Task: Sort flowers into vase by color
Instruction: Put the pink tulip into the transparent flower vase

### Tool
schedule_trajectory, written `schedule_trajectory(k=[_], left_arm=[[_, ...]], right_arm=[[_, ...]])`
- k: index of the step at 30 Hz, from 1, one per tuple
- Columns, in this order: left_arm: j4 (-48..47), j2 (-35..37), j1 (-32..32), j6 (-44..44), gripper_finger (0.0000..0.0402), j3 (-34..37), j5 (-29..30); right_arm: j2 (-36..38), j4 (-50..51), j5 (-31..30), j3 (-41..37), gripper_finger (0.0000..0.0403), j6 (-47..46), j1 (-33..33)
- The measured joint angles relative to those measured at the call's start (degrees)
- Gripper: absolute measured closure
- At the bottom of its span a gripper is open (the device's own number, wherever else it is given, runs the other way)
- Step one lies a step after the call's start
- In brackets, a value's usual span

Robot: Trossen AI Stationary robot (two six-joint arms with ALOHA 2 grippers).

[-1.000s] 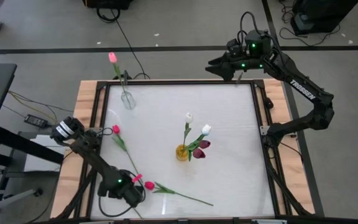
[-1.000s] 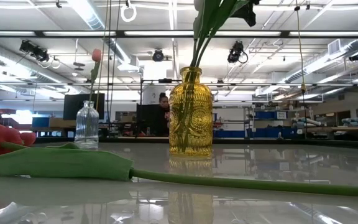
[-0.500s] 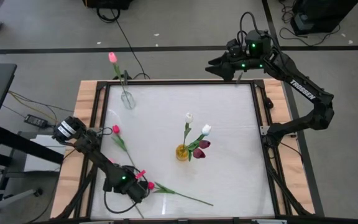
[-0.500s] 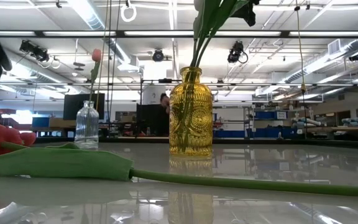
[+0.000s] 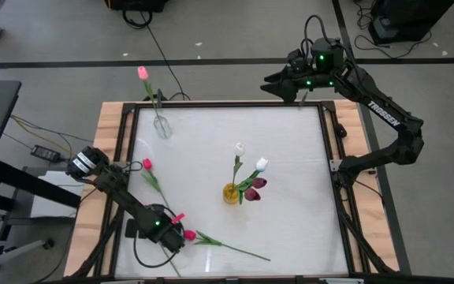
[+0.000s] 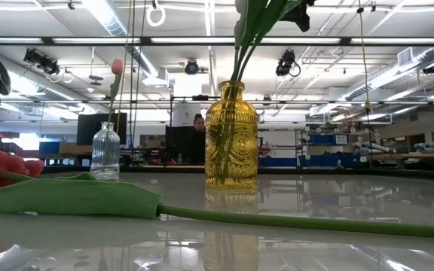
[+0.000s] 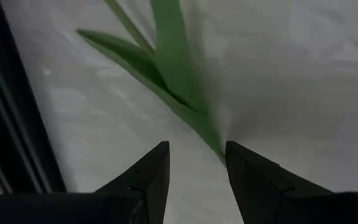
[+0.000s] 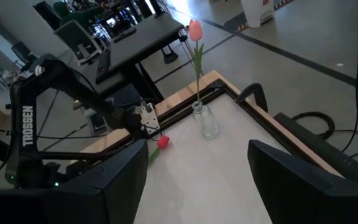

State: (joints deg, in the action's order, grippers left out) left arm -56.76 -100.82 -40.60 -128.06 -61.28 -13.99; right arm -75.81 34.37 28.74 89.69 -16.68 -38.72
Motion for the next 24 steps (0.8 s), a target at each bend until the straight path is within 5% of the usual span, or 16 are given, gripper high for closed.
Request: schedule_trajectory(k=[11, 20, 24], left_arm=[[15.07, 0.76, 0.88, 0.53, 0.0254, 7.94, 0.01], [14.67, 0.85, 0.96, 1.69, 0.0387, 7.86, 1.28], [12.65, 1.98, 0.55, 1.76, 0.0393, 6.16, 1.91]], right_arm=[[0.00, 0.07, -0.10, 0.00, 0.0119, -1.49, 0.00], [0.00, 0.02, -0.15, 0.00, 0.0119, -1.30, 0.00], [0.00, -0.07, -0.47, 0.00, 0.0119, -0.44, 0.00]])
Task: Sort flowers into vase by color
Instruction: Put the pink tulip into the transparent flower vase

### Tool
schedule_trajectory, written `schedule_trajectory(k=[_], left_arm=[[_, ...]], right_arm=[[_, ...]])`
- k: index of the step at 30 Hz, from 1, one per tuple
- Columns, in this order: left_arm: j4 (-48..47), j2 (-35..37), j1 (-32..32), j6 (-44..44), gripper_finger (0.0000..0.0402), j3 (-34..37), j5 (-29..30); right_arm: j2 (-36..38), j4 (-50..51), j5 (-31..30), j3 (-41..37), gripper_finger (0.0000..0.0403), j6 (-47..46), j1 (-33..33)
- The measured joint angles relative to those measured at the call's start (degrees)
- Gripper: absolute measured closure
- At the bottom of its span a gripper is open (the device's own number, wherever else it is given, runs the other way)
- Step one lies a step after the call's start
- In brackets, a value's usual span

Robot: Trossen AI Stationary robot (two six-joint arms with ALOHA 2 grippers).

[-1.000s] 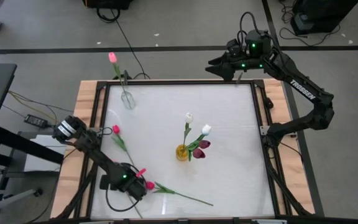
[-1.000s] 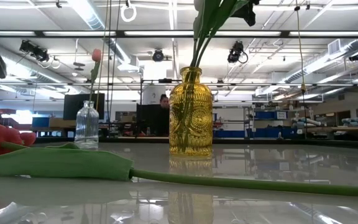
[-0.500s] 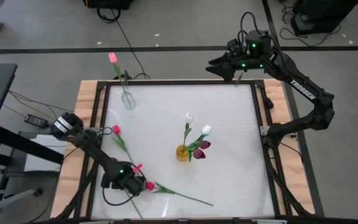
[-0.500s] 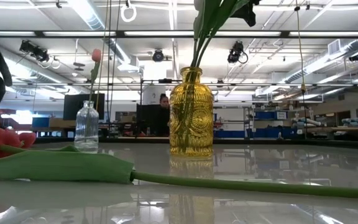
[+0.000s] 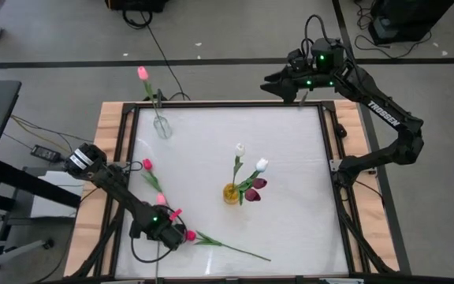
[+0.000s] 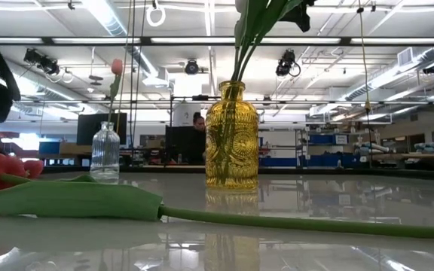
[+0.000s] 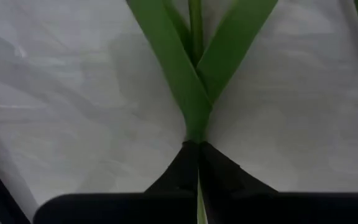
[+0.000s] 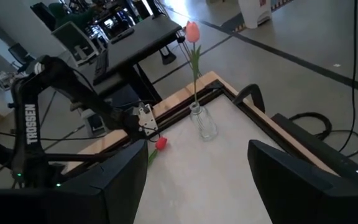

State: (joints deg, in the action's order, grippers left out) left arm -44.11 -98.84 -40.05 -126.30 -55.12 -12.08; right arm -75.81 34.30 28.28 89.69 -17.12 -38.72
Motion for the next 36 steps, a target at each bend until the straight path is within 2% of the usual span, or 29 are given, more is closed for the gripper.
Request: schedule_trajectory(k=[5, 11, 17, 21, 24, 28, 31, 36], left_arm=[[-5.03, 3.97, -0.07, 0.45, 0.0394, -4.06, 4.10], [-13.33, 9.92, 0.80, 3.98, 0.0395, -10.03, 15.35], [-26.50, 16.19, 2.92, 11.01, 0.0395, -13.50, 31.56], [-32.31, 20.77, 5.98, 19.45, 0.0395, -13.81, 47.59], [-35.74, 22.98, 9.93, 28.38, 0.0395, -13.76, 59.86], [-39.24, 25.71, 18.43, 34.70, 0.0395, -13.76, 69.89], [-39.41, 28.70, 25.80, 40.14, 0.0395, -13.76, 72.46], [-30.41, 34.57, 37.65, 63.13, 0.0396, -13.76, 72.01]], right_arm=[[0.00, -0.50, -0.15, 0.00, 0.0119, 0.78, -0.10], [0.00, -1.70, -0.32, 0.00, 0.0119, 0.78, -0.11], [0.00, -1.68, -1.61, 0.00, 0.0119, 0.81, -0.11], [0.00, -1.68, -1.71, 0.00, 0.0119, 0.81, -0.11], [0.00, -1.70, -1.82, 0.00, 0.0119, 0.81, -0.04], [0.00, -1.68, -3.08, 0.00, 0.0119, 0.26, 0.05], [0.00, -1.70, -3.35, 0.00, 0.0119, -0.80, 0.11], [0.00, -2.39, -4.37, 0.00, 0.0119, -0.90, 0.66]])
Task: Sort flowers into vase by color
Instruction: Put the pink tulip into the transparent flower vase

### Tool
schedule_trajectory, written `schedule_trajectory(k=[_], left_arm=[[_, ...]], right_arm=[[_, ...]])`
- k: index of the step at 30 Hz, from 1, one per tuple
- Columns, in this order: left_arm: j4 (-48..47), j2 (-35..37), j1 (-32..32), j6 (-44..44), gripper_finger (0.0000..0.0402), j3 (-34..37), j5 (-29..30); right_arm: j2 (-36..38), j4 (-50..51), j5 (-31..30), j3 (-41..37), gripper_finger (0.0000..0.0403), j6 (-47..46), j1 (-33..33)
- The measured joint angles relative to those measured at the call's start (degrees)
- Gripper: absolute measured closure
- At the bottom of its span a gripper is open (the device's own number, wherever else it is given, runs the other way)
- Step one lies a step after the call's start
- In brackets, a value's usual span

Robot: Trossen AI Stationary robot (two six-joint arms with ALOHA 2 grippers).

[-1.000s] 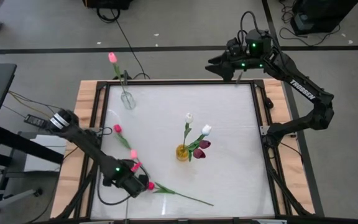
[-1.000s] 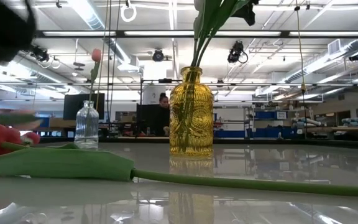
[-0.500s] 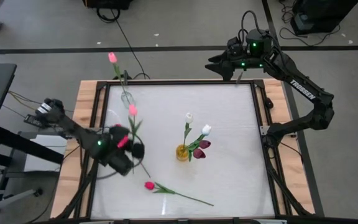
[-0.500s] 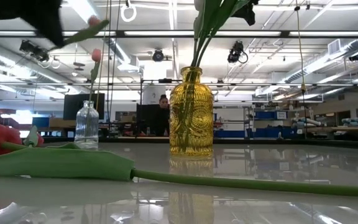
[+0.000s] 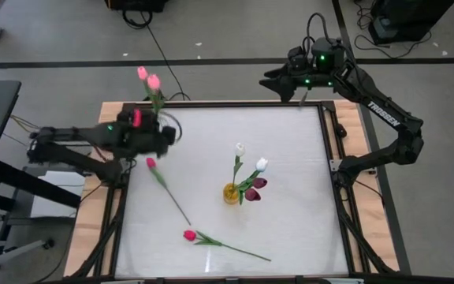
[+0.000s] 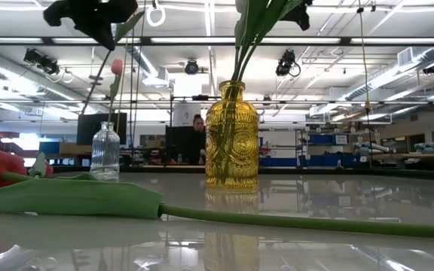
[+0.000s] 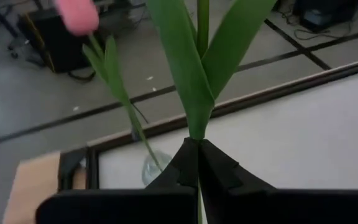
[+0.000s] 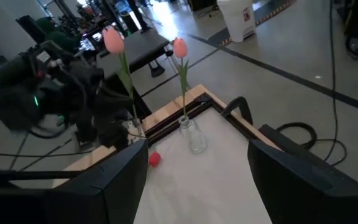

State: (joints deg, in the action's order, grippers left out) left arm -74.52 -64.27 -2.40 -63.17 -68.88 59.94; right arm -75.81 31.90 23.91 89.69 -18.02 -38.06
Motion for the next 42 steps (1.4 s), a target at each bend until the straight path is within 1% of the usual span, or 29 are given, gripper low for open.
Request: schedule_trajectory(k=[2, 4, 6, 9, 12, 15, 17, 22, 25, 30, 33, 37, 40, 42], left_arm=[[8.24, 2.42, 4.47, 13.30, 0.0396, 0.00, -2.89], [17.13, 4.21, 8.70, 27.67, 0.0396, 0.00, -8.01], [25.19, 5.29, 12.67, 38.63, 0.0396, 0.00, -13.12], [32.64, 5.64, 18.22, 47.83, 0.0396, -0.03, -18.18], [34.93, 5.58, 23.84, 53.92, 0.0396, -0.04, -21.68], [36.15, 5.01, 29.28, 57.21, 0.0396, -0.05, -24.64], [39.29, 4.99, 33.14, 59.97, 0.0396, 1.04, -28.13], [54.41, 5.87, 42.11, 63.66, 0.0396, 6.58, -43.05], [61.59, 5.93, 45.26, 63.80, 0.0396, 10.14, -50.82], [63.16, 7.86, 47.33, 63.85, 0.0396, 15.03, -57.13], [63.21, 11.91, 47.33, 63.84, 0.0400, 18.87, -58.76], [63.21, 20.76, 47.94, 62.61, 0.0400, 24.85, -58.84], [63.28, 27.18, 49.59, 62.48, 0.0401, 28.28, -58.35], [63.45, 30.01, 50.69, 62.41, 0.0401, 29.71, -56.32]], right_arm=[[0.00, -0.25, -1.45, 0.00, 0.0119, 0.00, 0.46], [0.00, -0.60, -2.38, 0.00, 0.0119, 0.00, 0.82], [0.00, -0.85, -3.57, 0.00, 0.0119, 0.00, 1.18], [0.00, -1.01, -4.77, 0.00, 0.0119, 0.06, 1.72], [0.00, -1.01, -4.78, 0.00, 0.0119, 0.11, 2.15], [0.00, -1.01, -6.23, 0.00, 0.0119, 1.33, 2.44], [0.00, -0.99, -8.11, 0.00, 0.0119, 1.57, 2.53], [0.00, -1.03, -9.49, 0.00, 0.0119, 1.39, 2.49], [0.00, -1.01, -9.46, 0.00, 0.0119, 1.18, 2.49], [0.00, -0.84, -9.54, 0.00, 0.0119, 0.30, 2.53], [0.00, -0.19, -11.68, 0.00, 0.0119, 1.08, 2.53], [-0.02, 1.23, -13.77, 0.00, 0.0119, 1.16, 2.53], [-0.02, 1.77, -13.98, 0.00, 0.0119, 1.06, 2.61], [-0.02, 1.55, -13.99, 0.00, 0.0119, 0.72, 2.64]])
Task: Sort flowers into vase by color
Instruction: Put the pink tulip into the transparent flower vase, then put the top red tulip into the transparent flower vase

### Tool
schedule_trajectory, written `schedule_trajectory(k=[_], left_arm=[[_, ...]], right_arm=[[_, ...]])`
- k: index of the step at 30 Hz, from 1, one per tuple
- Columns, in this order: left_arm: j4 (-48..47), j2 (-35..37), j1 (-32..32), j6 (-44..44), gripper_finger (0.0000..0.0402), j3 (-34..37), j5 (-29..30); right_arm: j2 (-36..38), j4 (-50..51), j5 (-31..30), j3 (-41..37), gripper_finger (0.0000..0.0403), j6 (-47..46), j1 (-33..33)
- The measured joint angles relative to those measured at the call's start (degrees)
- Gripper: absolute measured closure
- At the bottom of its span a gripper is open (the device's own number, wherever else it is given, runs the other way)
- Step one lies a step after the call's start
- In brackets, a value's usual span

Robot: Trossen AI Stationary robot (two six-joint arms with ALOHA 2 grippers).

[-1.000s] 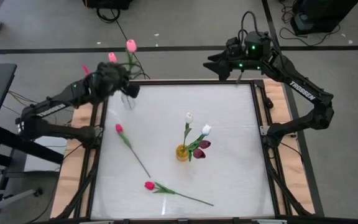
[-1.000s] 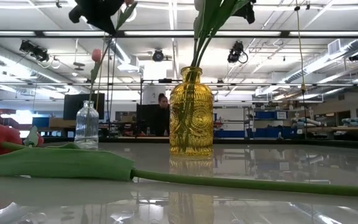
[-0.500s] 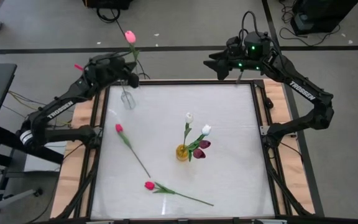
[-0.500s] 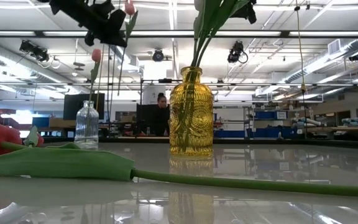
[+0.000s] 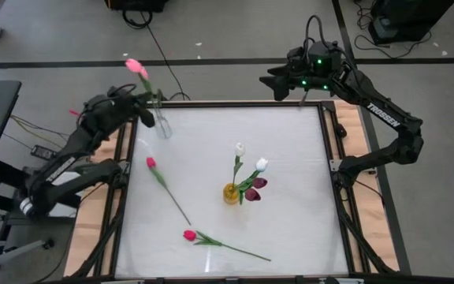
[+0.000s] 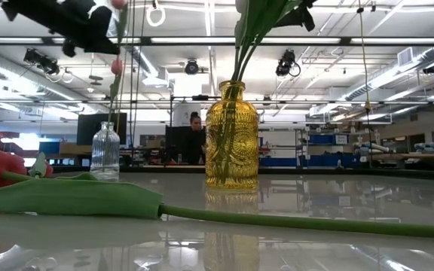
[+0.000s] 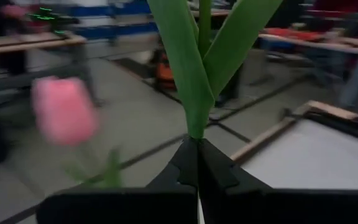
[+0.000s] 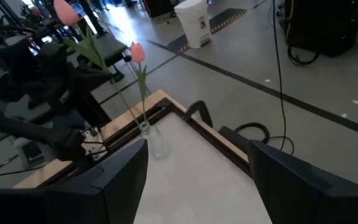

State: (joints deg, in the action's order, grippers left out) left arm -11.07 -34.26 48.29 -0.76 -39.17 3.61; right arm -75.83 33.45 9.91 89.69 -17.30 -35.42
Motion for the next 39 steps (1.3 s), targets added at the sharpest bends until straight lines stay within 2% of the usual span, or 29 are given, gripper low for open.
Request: schedule_trajectory(k=[3, 14, 19, 22, 26, 31, 35, 39], left_arm=[[-0.36, 2.23, 1.37, -0.41, 0.0401, 1.09, 4.33], [-2.60, 0.42, 3.68, -0.15, 0.0401, 1.26, 5.55], [-4.29, -1.92, 3.68, -4.66, 0.0392, 1.28, 5.63], [-5.60, -2.86, 3.68, -7.78, 0.0367, 1.26, 7.40], [-9.11, -2.80, 3.68, -14.32, 0.0313, 1.26, 8.20], [-17.16, -2.76, 3.47, -20.94, 0.0234, -1.28, 5.07], [-26.44, -2.78, 2.59, -24.20, 0.0187, -5.47, 4.62], [-39.00, -2.80, 0.34, -33.27, 0.0174, -10.50, 3.69]], right_arm=[[-0.02, -0.43, -0.58, 0.00, 0.0119, -0.07, 0.00], [-0.02, 0.84, -0.88, 0.00, 0.0119, -0.07, 0.00], [-0.02, 0.84, -0.88, 0.00, 0.0119, -0.08, 0.00], [-0.02, 0.83, -0.49, 0.00, 0.0119, -0.10, 0.00], [-0.02, 0.83, 0.66, 0.00, 0.0119, -0.55, 0.00], [-0.02, 0.94, 0.68, 0.00, 0.0119, -1.03, 0.00], [-0.02, 0.96, 0.68, 0.00, 0.0119, -1.05, 0.00], [-0.02, 0.99, 1.77, 0.00, 0.0119, -1.03, 0.00]])
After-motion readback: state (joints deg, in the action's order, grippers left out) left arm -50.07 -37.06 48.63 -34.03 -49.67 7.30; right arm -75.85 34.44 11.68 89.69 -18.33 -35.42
